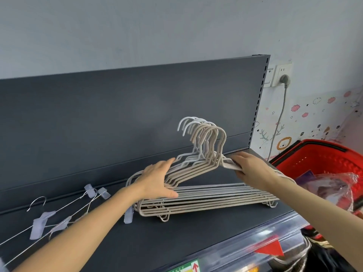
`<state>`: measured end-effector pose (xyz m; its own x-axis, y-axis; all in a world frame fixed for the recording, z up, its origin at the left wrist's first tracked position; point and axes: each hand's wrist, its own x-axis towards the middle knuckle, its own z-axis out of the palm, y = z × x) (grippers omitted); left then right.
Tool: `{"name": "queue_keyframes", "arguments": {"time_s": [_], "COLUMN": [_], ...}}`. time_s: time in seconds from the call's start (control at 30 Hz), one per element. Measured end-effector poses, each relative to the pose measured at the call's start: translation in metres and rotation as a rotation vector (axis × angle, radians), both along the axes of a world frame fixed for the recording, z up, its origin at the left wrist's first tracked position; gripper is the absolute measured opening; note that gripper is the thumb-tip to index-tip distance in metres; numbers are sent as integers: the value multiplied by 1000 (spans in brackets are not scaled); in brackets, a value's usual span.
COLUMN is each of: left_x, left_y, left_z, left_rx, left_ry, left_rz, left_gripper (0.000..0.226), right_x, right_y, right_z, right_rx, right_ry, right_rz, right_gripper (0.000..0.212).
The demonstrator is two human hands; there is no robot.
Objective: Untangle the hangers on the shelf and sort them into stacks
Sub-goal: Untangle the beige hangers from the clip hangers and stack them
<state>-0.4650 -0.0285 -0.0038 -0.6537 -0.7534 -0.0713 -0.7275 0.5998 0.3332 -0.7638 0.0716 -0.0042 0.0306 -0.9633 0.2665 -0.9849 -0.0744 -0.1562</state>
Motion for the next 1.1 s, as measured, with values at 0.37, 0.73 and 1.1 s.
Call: {"name": "queue_keyframes", "arguments": {"time_s": [0.37, 0.73, 1.1], "left_x": [-9, -28, -54], "left_y": [11, 10, 28], "left_z": [-18, 0, 10], "left_rx": [-256, -34, -107], "left_ry": [169, -90, -125], "left_rz": [34, -80, -66], "left_gripper": [79, 120, 122], "right_x": [-1, 6, 15], "right_y": [11, 8, 6], "right_z": [3, 19, 19], "right_rx": [-29, 345, 311], "right_ry": [59, 18, 63], "right_rz": [-8, -3, 3], "right_gripper": [54, 110, 114]}}
